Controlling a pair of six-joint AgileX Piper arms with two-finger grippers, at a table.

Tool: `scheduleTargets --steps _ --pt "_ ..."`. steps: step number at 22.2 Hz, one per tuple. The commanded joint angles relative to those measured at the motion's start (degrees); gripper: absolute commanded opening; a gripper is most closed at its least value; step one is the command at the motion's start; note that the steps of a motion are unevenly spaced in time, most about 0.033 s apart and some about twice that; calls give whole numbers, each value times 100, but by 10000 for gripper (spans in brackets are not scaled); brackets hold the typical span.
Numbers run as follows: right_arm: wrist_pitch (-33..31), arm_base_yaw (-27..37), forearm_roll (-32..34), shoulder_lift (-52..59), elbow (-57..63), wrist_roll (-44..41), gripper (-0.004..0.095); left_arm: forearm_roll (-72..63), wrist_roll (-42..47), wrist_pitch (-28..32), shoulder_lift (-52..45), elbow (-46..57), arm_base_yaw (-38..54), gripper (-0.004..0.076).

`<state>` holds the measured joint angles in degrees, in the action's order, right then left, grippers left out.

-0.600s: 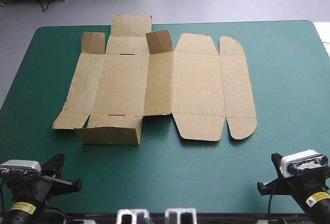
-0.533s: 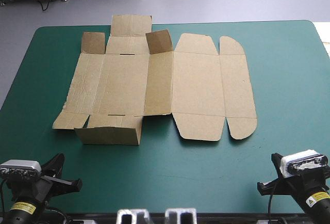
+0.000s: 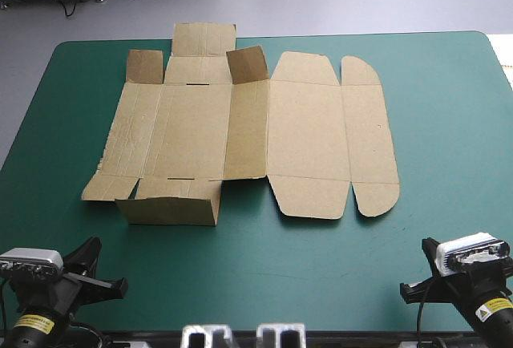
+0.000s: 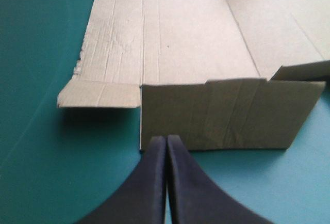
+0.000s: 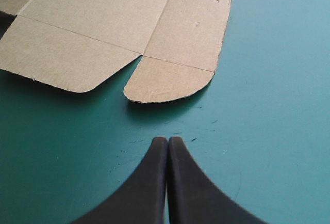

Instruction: Fold the box

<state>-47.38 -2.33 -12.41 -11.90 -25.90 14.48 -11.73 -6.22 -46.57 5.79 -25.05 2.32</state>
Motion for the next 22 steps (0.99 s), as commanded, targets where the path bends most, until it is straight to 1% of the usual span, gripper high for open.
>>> scheduleTargets --steps 1,2,3,4,6,10,11,12,13,14,16,18,20,22 --pt "332 18 -78 -99 -135 70 -24 -485 -484 771 232 -965 -44 -10" --pt "332 18 -78 -99 -135 70 -24 -473 -577 781 328 -1191 -44 -10" --pt "332 18 -78 -99 -135 70 -24 -374 -678 756 683 -1839 -44 -10" --pt "332 18 -78 -99 -135 70 -24 -305 -678 756 860 -2076 -44 -10" --pt "332 18 -78 -99 -135 80 -24 -15 -678 768 1798 -3042 -44 -10" --pt "332 18 -90 -99 -135 80 -25 1006 -635 798 3459 -4026 -44 -10" --pt "332 18 -100 -99 -135 61 -24 1173 -586 826 3642 -4106 -44 -10" --pt "332 18 -114 -99 -135 61 -24 1481 -340 903 3976 -4203 -44 -10" --pt "332 18 -114 -99 -135 61 -24 1783 -30 916 4207 -4258 -44 -10" --pt "332 18 -125 -99 -135 61 -24 2216 516 891 4493 -4318 -44 -10" --pt "332 18 -125 -99 -135 61 -24 2869 1110 778 4820 -4358 -44 -10" --pt "332 18 -125 -99 -135 61 -24 3389 1334 628 5080 -4365 -44 -10" --pt "332 18 -125 -99 -135 61 -25 3930 1332 497 5333 -4365 -20 -10" --pt "323 18 -125 -99 -135 61 -24 4227 1467 512 5529 -4373 155 -10"
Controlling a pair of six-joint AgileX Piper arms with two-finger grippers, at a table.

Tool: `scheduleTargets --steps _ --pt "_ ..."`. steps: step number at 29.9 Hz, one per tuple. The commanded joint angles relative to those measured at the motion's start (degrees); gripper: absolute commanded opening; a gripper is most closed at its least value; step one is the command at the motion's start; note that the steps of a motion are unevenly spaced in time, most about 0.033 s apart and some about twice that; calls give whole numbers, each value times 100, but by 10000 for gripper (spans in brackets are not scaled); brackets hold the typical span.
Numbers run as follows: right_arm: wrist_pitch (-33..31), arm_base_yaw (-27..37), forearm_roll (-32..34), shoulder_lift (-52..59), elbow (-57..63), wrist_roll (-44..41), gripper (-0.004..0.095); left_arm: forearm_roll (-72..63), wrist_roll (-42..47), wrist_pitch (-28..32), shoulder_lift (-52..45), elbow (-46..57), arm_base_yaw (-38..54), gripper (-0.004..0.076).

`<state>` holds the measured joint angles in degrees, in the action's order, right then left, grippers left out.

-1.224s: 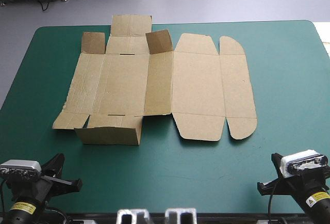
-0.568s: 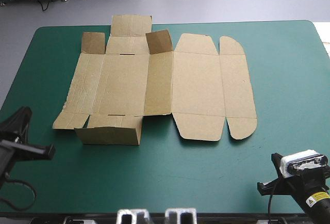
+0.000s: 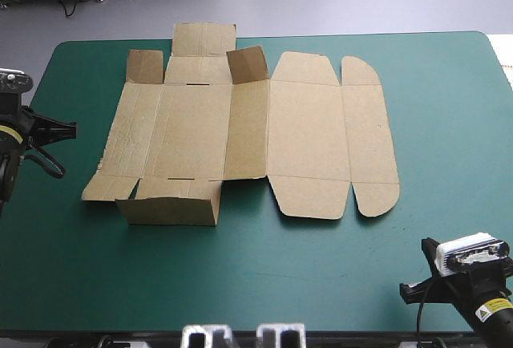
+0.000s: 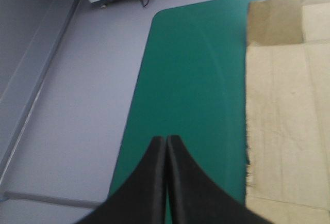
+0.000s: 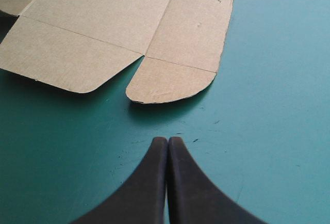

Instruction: Fold the box

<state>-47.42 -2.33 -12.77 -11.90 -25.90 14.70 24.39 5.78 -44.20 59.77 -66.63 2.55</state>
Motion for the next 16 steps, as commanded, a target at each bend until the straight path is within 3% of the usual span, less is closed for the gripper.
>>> scheduleTargets --steps 1,6,12,16 --pt "326 18 -98 -99 -135 39 -24 642 361 311 208 -229 257 -10" --pt "326 18 -98 -99 -135 39 -24 -474 101 213 790 -495 1493 3" --pt "326 18 -101 -99 -135 39 -24 -4102 -1876 -448 1784 -733 3235 13" --pt "326 18 -101 -99 -135 25 -23 -6133 -2628 -932 2486 -733 3896 13"
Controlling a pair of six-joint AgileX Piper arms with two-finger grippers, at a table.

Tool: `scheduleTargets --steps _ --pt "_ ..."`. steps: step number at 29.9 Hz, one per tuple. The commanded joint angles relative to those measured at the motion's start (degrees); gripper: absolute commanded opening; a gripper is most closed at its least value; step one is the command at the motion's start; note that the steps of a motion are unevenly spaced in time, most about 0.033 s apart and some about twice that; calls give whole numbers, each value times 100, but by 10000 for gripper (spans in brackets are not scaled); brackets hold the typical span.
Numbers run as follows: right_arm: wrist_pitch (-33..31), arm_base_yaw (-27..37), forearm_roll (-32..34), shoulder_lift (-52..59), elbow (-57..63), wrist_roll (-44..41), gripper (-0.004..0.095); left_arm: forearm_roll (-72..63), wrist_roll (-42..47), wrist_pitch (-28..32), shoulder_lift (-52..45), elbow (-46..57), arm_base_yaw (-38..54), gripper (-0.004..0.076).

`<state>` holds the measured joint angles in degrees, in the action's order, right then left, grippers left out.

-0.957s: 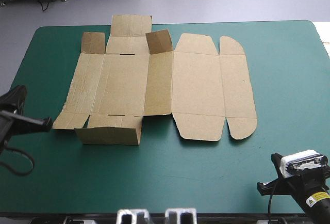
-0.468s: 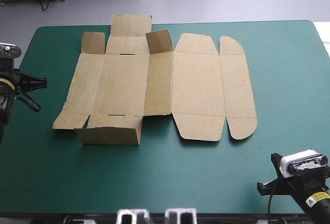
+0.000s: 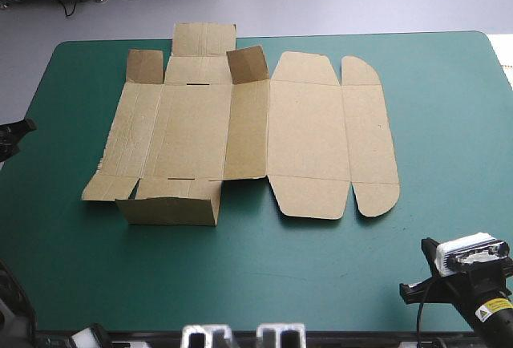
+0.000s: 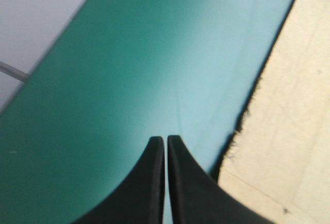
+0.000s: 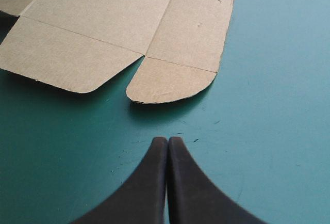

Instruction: Fold the box

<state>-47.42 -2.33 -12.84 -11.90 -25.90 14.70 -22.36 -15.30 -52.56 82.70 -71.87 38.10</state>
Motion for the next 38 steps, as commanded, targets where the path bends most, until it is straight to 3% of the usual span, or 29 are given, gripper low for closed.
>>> scheduleTargets --steps 1,7,15,19,25,38 --pt "326 18 -94 -99 -135 16 -23 -1835 -735 -202 359 -209 421 13" --pt "337 18 -94 -99 -135 -51 -23 -2813 -1506 -635 1122 -351 475 13" --pt "337 18 -94 -99 -135 -158 -23 -2551 -1771 -1320 1645 -948 475 22" --pt "337 18 -94 -99 -135 -309 -23 -2605 -1722 -1685 1930 -1319 449 111" --pt "337 18 -94 -107 -135 -309 -23 -2564 -1682 -2052 2390 -1513 217 349" --pt "337 18 -94 -107 -135 -499 -23 -2591 -1639 -2193 3215 -1513 -563 361"
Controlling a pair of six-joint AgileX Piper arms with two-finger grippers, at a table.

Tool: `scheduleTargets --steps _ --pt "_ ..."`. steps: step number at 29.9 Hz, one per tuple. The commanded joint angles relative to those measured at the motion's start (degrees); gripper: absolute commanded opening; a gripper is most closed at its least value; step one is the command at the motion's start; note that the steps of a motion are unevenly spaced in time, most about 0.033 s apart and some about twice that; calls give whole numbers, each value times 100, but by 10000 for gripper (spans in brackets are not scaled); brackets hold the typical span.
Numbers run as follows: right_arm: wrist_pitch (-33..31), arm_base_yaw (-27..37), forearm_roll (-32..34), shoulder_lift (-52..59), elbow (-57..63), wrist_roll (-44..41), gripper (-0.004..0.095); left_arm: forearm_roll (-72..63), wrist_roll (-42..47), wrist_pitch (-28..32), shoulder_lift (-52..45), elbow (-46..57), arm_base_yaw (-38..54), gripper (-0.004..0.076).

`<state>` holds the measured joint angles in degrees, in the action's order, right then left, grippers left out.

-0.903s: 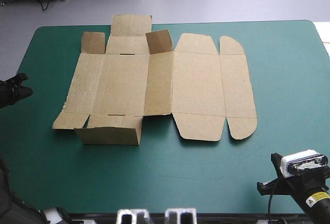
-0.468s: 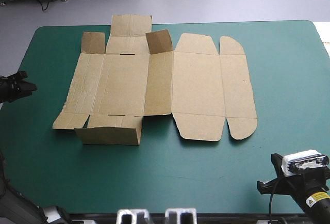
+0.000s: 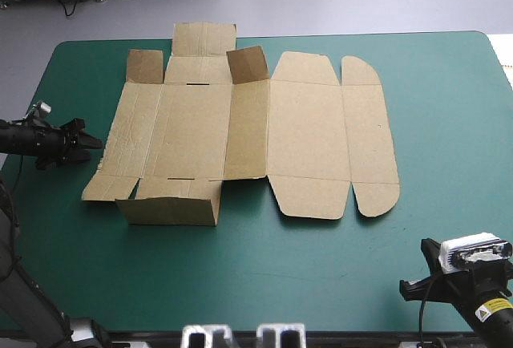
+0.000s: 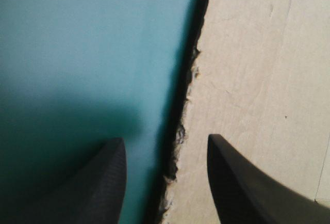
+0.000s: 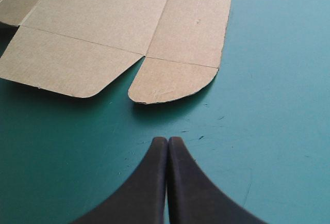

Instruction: Fold the box

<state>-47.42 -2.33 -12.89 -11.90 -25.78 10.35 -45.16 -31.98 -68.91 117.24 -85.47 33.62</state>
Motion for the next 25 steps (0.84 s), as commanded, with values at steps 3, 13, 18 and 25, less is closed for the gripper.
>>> scheduleTargets --steps 3,13,18,25 --pt "337 18 -90 -107 -147 -177 -23 -257 30 -558 -177 -154 -213 361" --pt "337 18 -90 -107 -147 -177 -23 540 529 -565 85 -144 -394 361" --pt "337 18 -90 -107 -147 -177 -22 457 563 -565 227 -60 -559 361" --pt "337 18 -90 -107 -147 -177 -23 345 591 -565 395 14 -895 361"
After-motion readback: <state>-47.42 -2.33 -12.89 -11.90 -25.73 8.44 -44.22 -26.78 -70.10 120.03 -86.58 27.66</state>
